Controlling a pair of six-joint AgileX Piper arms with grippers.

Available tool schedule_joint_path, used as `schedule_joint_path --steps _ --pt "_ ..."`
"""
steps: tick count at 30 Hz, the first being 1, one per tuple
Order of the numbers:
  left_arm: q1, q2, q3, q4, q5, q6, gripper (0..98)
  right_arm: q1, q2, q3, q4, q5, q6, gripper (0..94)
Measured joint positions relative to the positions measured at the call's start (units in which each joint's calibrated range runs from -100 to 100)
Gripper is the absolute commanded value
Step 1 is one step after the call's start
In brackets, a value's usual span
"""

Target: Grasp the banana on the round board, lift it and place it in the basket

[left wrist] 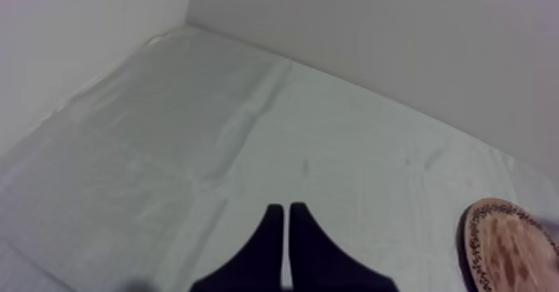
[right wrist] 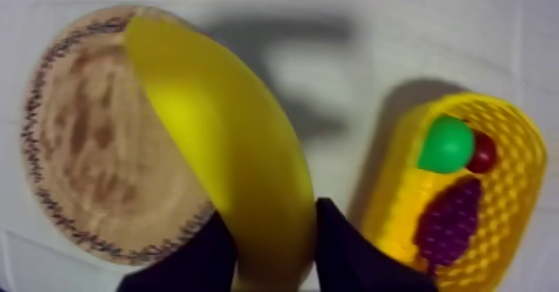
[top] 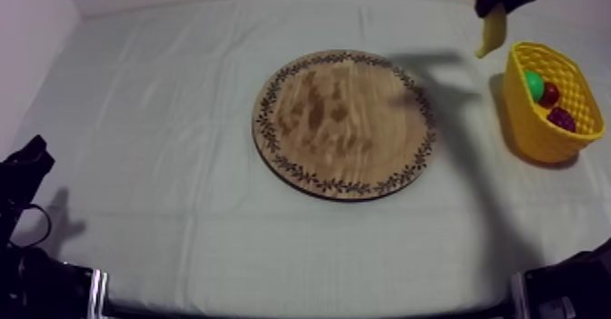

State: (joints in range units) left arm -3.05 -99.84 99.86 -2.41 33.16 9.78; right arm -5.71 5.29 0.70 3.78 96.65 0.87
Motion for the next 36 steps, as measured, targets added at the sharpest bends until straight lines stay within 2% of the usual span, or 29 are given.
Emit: schedule_joint_path --steps 13,20,30,36 --pt "0.0 0.0 0.0 0.0 0.0 0.0 0.1 13.2 -2.5 5.7 3.0 -1.7 6.3 22.9" --pt "0.0 0.0 0.0 0.0 0.0 0.0 0.1 18.7 -3.4 6.2 4.4 -1.8 8.5 23.1" --pt "0.0 0.0 0.0 0.0 0.0 0.0 0.1 20.1 -2.6 8.9 4.9 -2.6 9.0 23.1" --pt "0.0 0.0 0.0 0.0 0.0 0.0 0.1 19.8 1.8 11.7 5.6 -5.9 8.0 23.2"
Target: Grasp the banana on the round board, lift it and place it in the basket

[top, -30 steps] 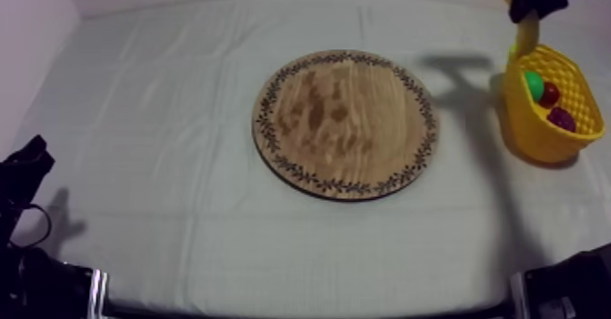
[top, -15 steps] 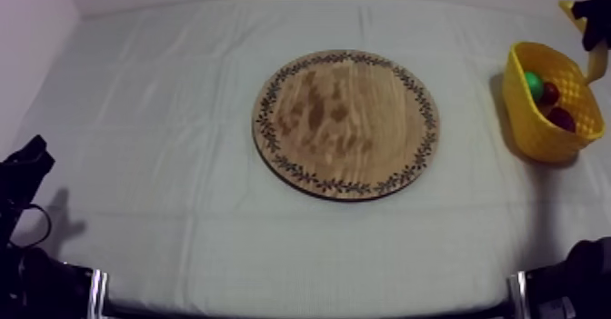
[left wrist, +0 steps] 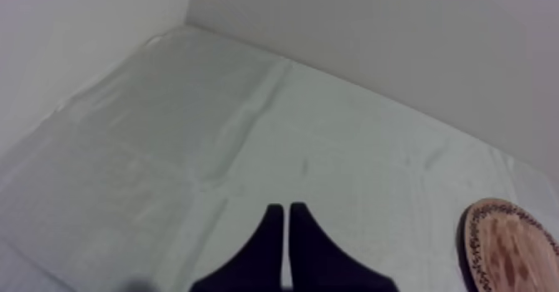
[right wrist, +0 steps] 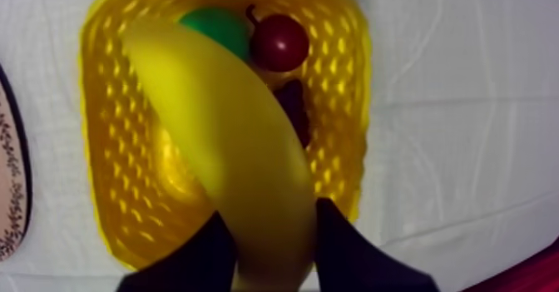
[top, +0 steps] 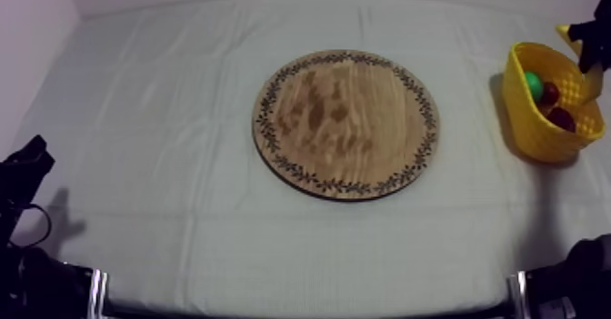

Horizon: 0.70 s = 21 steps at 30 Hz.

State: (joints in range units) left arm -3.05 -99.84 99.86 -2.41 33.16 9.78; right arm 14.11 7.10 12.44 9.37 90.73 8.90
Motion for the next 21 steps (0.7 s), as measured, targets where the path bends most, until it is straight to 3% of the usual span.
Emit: schedule_joint_path --steps 7,11,21 --pt "0.0 0.0 0.0 0.0 0.0 0.0 0.1 -0.1 6.5 1.4 0.4 -4.2 -1.2 24.4" --pt "0.0 0.0 0.0 0.0 0.0 0.0 0.1 -0.6 10.0 1.7 0.3 -5.8 -1.8 30.2" --pt "0.0 0.0 0.0 0.0 0.0 0.0 0.1 -1.2 14.9 1.5 -0.9 -7.3 -4.1 67.2"
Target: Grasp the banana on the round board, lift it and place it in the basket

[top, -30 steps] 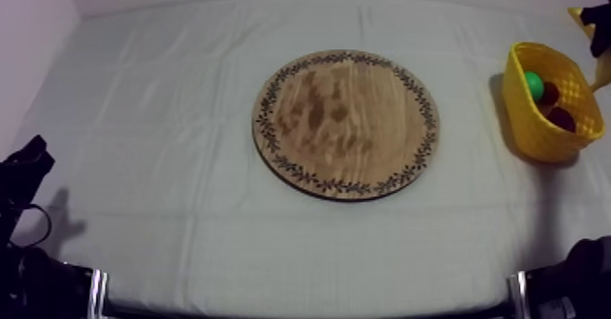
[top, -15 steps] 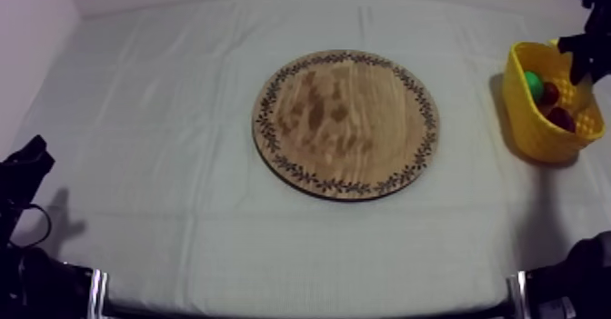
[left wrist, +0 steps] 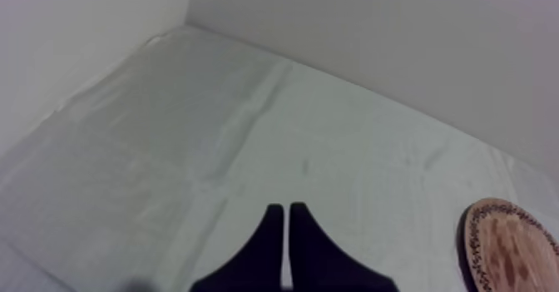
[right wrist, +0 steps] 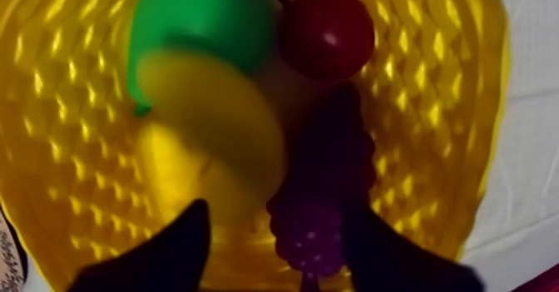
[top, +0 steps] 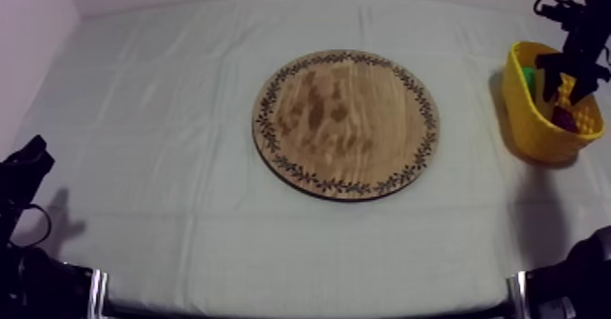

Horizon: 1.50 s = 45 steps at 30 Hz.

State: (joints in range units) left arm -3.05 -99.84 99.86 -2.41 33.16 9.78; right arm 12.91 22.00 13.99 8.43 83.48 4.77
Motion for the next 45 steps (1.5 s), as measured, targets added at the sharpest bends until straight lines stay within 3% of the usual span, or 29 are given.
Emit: schedule_joint_path --steps 6,12,23,34,39,45 --pt "0.0 0.0 0.0 0.0 0.0 0.0 0.1 0.0 -0.8 0.0 -0.5 -0.2 -0.2 75.4" --pt "0.0 0.0 0.0 0.0 0.0 0.0 0.1 -0.3 -4.9 2.1 -0.8 -1.9 -0.4 71.9" --pt "0.0 0.0 0.0 0.0 0.0 0.0 0.1 -0.5 -19.1 10.0 -2.1 -6.3 -1.0 54.8" --pt "0.0 0.0 0.0 0.0 0.0 0.0 0.1 -0.9 -38.2 26.8 -3.2 -21.1 -0.6 33.2" --pt "0.0 0.0 0.0 0.0 0.0 0.0 0.1 -0.6 -47.2 36.0 -5.4 -27.9 1.5 21.9" --pt "0.0 0.0 0.0 0.0 0.0 0.0 0.1 0.7 -59.0 46.7 -10.8 -33.7 6.8 7.3"
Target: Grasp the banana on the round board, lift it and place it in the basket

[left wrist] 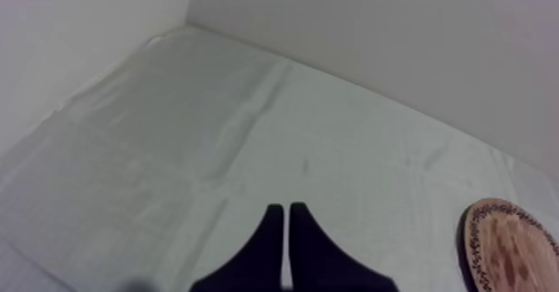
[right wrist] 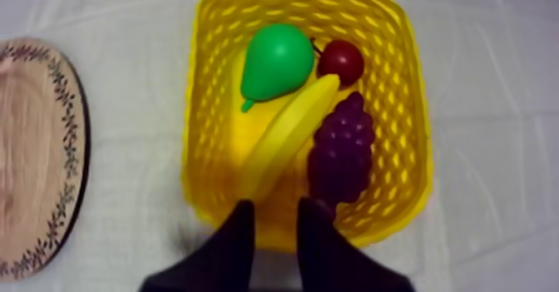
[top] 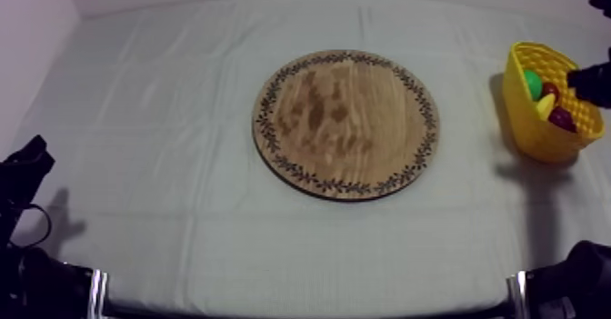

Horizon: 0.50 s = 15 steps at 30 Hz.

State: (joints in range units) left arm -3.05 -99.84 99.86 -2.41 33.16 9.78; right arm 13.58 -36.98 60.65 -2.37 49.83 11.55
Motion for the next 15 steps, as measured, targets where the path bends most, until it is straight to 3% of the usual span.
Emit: schedule_joint_path --steps 10,15 --pt "0.0 0.0 0.0 0.0 0.0 0.0 0.1 2.7 -21.8 19.1 -11.3 -6.7 11.4 0.6" --pt "0.0 0.0 0.0 0.0 0.0 0.0 0.1 2.5 -32.2 28.0 -15.2 -8.3 15.4 0.4"
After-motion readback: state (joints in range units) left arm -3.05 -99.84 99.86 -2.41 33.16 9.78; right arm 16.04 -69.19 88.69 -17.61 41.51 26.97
